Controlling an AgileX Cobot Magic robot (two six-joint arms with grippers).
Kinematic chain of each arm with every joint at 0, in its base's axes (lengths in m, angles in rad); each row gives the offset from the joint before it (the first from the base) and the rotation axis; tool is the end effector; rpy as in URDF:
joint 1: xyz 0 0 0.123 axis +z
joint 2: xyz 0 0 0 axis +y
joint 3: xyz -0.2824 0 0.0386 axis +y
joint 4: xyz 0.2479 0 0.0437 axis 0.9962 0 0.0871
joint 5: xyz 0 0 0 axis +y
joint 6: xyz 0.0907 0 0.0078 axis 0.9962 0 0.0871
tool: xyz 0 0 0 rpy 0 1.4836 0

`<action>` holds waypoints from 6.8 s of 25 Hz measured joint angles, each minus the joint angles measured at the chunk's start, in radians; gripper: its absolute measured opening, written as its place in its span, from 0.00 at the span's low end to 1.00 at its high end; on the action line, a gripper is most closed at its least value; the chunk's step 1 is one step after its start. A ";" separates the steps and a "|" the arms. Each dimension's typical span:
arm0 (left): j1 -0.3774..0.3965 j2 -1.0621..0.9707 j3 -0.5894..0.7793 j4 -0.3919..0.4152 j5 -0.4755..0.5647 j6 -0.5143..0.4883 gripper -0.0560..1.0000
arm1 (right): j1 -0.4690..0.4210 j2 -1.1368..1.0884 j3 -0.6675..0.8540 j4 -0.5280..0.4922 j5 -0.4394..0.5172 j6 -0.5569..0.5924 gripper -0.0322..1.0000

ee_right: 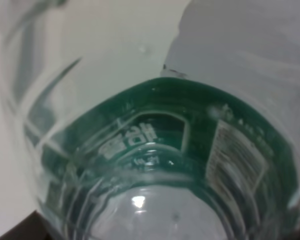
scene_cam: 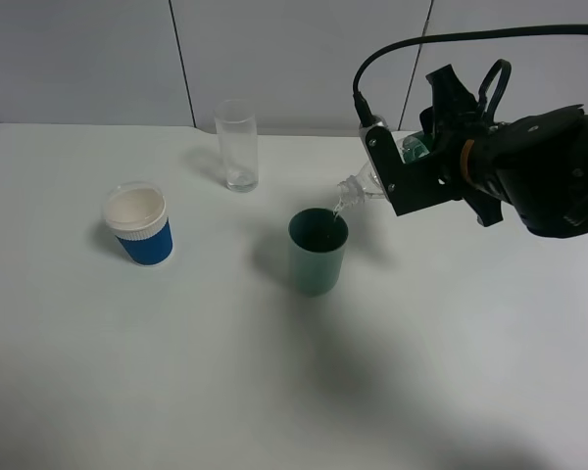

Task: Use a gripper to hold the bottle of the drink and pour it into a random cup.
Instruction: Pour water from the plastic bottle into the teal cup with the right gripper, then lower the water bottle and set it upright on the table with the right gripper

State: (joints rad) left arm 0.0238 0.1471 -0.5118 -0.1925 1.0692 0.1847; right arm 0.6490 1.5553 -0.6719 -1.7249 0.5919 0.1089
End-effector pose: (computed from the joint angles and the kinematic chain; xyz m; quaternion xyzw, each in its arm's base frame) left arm 0.0162 -0.0149 0.2803 0.0687 0.8817 -0.0480 0.4643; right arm 0.2564 0.1314 0.1936 -0.7405 0.4673 -0.4235 0.2325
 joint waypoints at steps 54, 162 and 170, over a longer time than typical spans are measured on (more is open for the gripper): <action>0.000 0.000 0.000 0.000 0.000 0.000 0.99 | 0.001 0.000 -0.019 -0.003 0.026 0.000 0.55; 0.000 0.000 0.000 0.000 0.000 0.000 0.99 | 0.070 0.000 -0.038 -0.003 0.041 1.223 0.55; 0.000 0.000 0.000 0.000 0.000 0.000 0.99 | 0.026 0.000 -0.038 0.056 -0.072 1.232 0.55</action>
State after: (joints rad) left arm 0.0238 0.1471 -0.5118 -0.1925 1.0692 0.1847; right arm 0.6752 1.5553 -0.7104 -1.6685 0.5200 1.3411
